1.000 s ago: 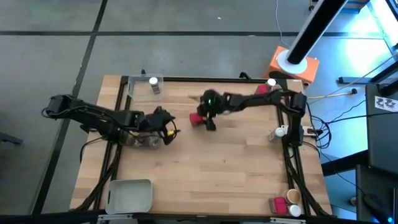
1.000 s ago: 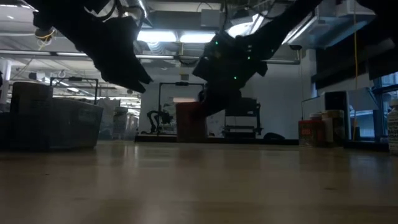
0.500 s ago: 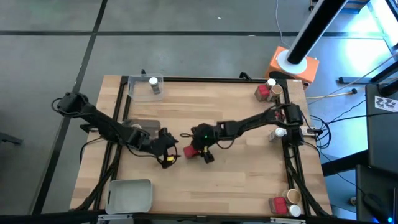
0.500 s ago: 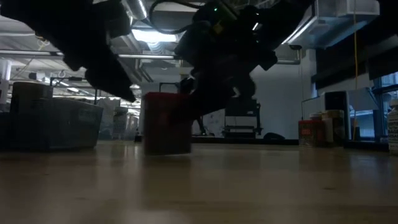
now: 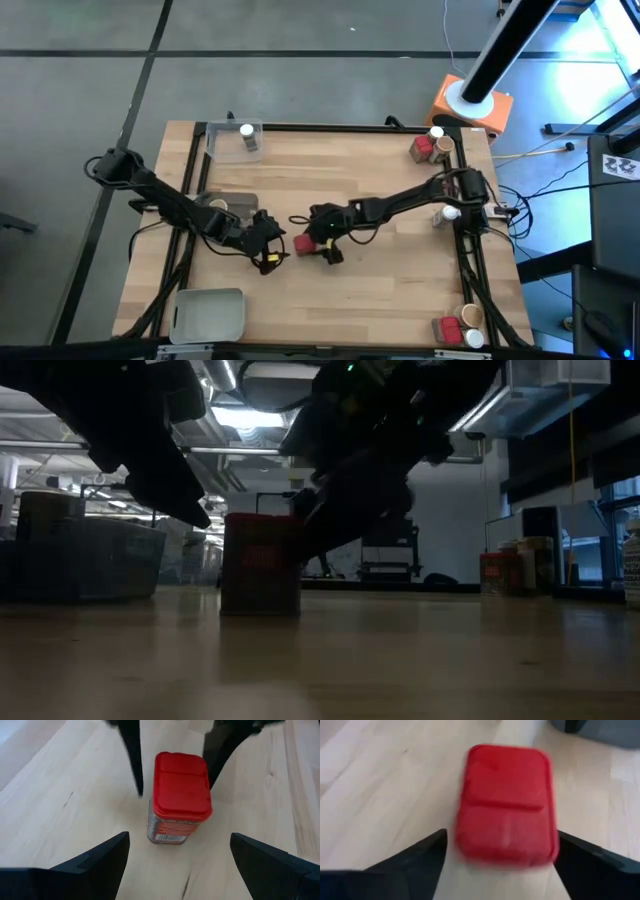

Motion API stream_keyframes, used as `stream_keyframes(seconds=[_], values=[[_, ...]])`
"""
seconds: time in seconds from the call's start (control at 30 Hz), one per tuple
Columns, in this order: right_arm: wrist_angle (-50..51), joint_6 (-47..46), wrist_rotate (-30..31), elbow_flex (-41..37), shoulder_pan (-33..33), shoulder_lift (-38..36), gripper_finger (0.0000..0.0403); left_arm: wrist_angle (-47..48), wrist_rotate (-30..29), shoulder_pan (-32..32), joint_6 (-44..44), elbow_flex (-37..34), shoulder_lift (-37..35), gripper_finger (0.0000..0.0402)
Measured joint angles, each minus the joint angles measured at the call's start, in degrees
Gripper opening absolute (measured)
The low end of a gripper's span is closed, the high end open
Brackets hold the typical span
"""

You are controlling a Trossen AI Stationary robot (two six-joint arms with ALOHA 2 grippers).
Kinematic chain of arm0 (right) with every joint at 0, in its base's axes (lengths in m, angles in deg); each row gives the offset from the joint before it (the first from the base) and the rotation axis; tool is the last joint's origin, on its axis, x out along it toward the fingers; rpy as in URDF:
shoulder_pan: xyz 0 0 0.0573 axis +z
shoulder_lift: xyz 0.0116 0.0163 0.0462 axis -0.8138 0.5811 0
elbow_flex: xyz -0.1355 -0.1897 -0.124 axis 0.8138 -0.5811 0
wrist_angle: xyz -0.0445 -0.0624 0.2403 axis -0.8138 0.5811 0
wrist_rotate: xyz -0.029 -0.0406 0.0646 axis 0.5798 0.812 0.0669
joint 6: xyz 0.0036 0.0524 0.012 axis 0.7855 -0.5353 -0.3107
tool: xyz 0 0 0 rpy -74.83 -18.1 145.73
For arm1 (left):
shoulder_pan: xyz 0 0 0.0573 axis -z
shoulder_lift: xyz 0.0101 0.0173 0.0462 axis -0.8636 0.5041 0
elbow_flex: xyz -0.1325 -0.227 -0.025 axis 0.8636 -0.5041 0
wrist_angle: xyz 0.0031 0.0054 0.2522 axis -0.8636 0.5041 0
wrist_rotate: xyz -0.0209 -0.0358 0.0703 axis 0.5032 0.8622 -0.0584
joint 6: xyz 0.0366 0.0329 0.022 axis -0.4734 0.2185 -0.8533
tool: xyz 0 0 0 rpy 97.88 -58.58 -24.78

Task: Sort spices by type
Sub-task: Put the top left red spice can into the gray bin

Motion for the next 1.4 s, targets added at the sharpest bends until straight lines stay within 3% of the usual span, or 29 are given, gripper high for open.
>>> stream_keyframes(seconds=[0.2,0.4,0.53,0.7,0.87,1.03,1.2,1.4], values=[[15.3,-0.6,-1.1,0.0,1.0,-8.6,0.0373,0.1,0.0,1.0,-0.2,2.3,0.0,0.0329],[22.0,-3.9,6.0,-5.4,3.5,-16.4,0.0377,1.6,-2.5,1.3,-5.1,9.0,2.0,0.0329],[17.2,-9.0,10.8,-15.3,4.7,-21.9,0.0377,10.8,-2.8,1.3,-5.2,17.5,7.5,0.0329],[2.6,-15.4,13.7,-29.6,4.8,-26.0,0.0378,26.8,-2.8,0.1,-3.1,29.0,15.4,0.0329],[-10.4,-18.0,14.3,-38.3,4.8,-26.2,0.0378,31.9,-2.5,-2.3,-7.7,34.6,20.8,0.0329],[-17.8,-19.4,14.3,-41.9,4.8,-26.2,0.0378,32.7,1.6,-5.7,-10.7,34.8,21.6,0.0329],[-18.4,-19.4,14.3,-42.2,4.8,-26.2,0.0378,31.3,7.9,-8.1,-12.6,34.6,21.8,0.0329],[-19.4,-18.9,14.3,-42.2,4.8,-26.2,0.0379,29.9,9.3,-8.4,-15.6,34.5,24.5,0.0328]])
